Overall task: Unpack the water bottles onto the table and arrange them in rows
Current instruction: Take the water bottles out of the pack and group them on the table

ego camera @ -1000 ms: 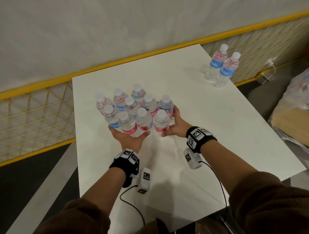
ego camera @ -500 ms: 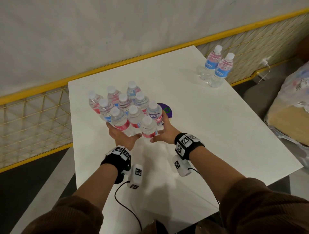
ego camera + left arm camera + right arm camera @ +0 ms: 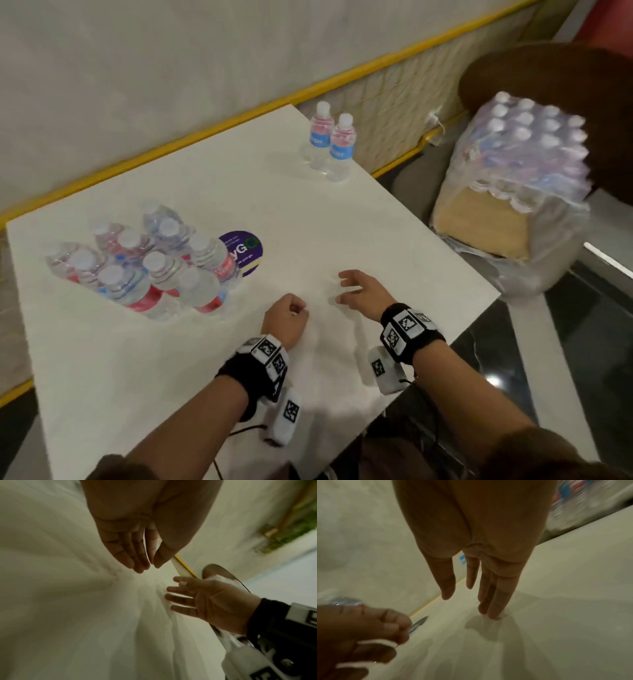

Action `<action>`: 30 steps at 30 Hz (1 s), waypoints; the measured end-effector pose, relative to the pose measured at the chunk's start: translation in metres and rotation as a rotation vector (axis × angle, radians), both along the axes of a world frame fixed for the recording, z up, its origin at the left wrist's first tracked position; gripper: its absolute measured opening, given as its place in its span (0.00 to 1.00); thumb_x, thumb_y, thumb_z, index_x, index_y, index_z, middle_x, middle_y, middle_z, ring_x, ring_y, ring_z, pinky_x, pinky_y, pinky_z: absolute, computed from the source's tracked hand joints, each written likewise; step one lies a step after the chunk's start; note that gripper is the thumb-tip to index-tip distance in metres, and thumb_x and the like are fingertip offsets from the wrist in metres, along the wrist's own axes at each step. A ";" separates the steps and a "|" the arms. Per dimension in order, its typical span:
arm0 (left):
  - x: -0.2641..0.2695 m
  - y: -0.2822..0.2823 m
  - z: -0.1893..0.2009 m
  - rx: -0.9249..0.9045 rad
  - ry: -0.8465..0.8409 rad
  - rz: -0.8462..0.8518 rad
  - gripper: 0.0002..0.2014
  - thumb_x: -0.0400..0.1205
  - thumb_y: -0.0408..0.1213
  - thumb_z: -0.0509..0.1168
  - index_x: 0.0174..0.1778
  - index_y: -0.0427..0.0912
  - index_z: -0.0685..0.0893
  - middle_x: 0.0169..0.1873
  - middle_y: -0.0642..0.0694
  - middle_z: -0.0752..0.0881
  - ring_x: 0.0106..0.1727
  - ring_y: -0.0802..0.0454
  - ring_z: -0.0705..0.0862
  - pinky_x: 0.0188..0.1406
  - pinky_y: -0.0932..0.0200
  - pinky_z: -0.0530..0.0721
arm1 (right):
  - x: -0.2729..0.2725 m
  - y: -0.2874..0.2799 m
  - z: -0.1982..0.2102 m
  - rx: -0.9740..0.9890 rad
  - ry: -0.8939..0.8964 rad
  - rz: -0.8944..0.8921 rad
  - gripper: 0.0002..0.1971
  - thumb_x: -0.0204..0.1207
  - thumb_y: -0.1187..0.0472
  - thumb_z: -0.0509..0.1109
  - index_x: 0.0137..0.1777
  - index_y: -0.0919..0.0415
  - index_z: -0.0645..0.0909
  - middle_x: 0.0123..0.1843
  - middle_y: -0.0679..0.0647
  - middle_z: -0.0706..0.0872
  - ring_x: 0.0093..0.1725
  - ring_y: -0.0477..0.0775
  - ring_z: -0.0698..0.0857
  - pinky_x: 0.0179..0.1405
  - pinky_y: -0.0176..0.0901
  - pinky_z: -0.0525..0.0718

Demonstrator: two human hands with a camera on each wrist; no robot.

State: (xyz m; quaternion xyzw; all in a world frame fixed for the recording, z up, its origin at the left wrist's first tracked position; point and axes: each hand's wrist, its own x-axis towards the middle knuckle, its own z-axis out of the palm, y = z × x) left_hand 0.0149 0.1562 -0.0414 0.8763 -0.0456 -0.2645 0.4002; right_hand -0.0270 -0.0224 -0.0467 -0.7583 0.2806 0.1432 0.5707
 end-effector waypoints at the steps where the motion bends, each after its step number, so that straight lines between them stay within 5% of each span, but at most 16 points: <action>1: 0.002 -0.020 0.005 -0.004 -0.035 -0.084 0.04 0.77 0.31 0.67 0.42 0.45 0.81 0.40 0.47 0.84 0.41 0.51 0.81 0.50 0.63 0.79 | -0.009 -0.020 -0.002 -0.023 0.008 -0.046 0.25 0.69 0.62 0.77 0.66 0.53 0.77 0.60 0.53 0.80 0.54 0.54 0.83 0.60 0.53 0.83; 3: 0.011 -0.066 0.018 -0.018 -0.118 -0.258 0.05 0.78 0.32 0.66 0.47 0.43 0.84 0.46 0.46 0.85 0.44 0.51 0.82 0.47 0.67 0.75 | -0.023 -0.057 -0.004 -0.060 0.015 -0.128 0.23 0.69 0.63 0.76 0.64 0.54 0.78 0.57 0.52 0.81 0.54 0.55 0.82 0.58 0.53 0.82; 6: 0.025 -0.148 0.040 -0.033 -0.281 -0.515 0.10 0.79 0.35 0.66 0.55 0.43 0.85 0.61 0.43 0.80 0.62 0.47 0.79 0.63 0.61 0.73 | -0.042 -0.108 -0.004 -0.097 0.021 -0.222 0.21 0.70 0.63 0.76 0.63 0.55 0.79 0.56 0.53 0.81 0.53 0.55 0.82 0.54 0.51 0.82; 10: 0.029 -0.256 0.072 0.010 -0.455 -0.675 0.14 0.81 0.37 0.64 0.61 0.50 0.85 0.79 0.43 0.60 0.80 0.42 0.57 0.76 0.52 0.63 | -0.059 -0.167 0.002 -0.131 0.025 -0.299 0.20 0.71 0.63 0.75 0.64 0.54 0.79 0.55 0.50 0.81 0.58 0.54 0.82 0.56 0.50 0.82; 14: 0.031 -0.331 0.086 0.126 -0.547 -0.776 0.17 0.79 0.40 0.64 0.64 0.56 0.83 0.83 0.45 0.41 0.83 0.40 0.41 0.81 0.47 0.55 | -0.068 -0.226 0.017 -0.195 -0.025 -0.351 0.18 0.74 0.65 0.72 0.64 0.55 0.77 0.56 0.49 0.80 0.58 0.51 0.81 0.49 0.37 0.79; 19: 0.031 -0.380 0.088 0.107 -0.519 -0.713 0.28 0.82 0.37 0.62 0.78 0.41 0.63 0.83 0.45 0.47 0.81 0.38 0.56 0.78 0.47 0.63 | -0.059 -0.297 0.042 -0.243 -0.074 -0.404 0.27 0.76 0.67 0.70 0.75 0.56 0.69 0.74 0.54 0.74 0.66 0.54 0.78 0.58 0.40 0.79; 21: 0.027 -0.387 0.086 0.023 -0.538 -0.652 0.29 0.82 0.35 0.62 0.78 0.34 0.61 0.82 0.44 0.51 0.79 0.41 0.64 0.76 0.51 0.66 | -0.047 -0.320 0.054 -0.316 -0.030 -0.394 0.30 0.77 0.61 0.70 0.77 0.61 0.66 0.75 0.58 0.74 0.71 0.59 0.76 0.68 0.47 0.76; 25: 0.020 -0.382 0.079 -0.061 -0.545 -0.579 0.28 0.83 0.36 0.61 0.78 0.33 0.61 0.81 0.44 0.54 0.75 0.45 0.69 0.72 0.57 0.68 | -0.027 -0.359 0.061 -0.279 0.042 -0.508 0.31 0.80 0.58 0.67 0.80 0.63 0.61 0.72 0.58 0.75 0.71 0.59 0.75 0.68 0.45 0.73; 27: 0.017 -0.377 0.075 -0.081 -0.563 -0.596 0.28 0.84 0.37 0.60 0.79 0.35 0.60 0.81 0.45 0.55 0.74 0.46 0.71 0.73 0.55 0.69 | -0.020 -0.376 0.056 -0.311 0.070 -0.568 0.30 0.78 0.61 0.68 0.78 0.66 0.63 0.75 0.61 0.73 0.74 0.59 0.73 0.66 0.39 0.73; 30: 0.016 -0.369 0.071 -0.093 -0.577 -0.615 0.29 0.84 0.38 0.59 0.80 0.37 0.59 0.81 0.49 0.56 0.75 0.49 0.69 0.75 0.56 0.69 | -0.003 -0.397 0.045 -0.328 -0.086 -0.647 0.38 0.72 0.69 0.73 0.80 0.64 0.60 0.76 0.58 0.71 0.74 0.54 0.74 0.45 0.12 0.71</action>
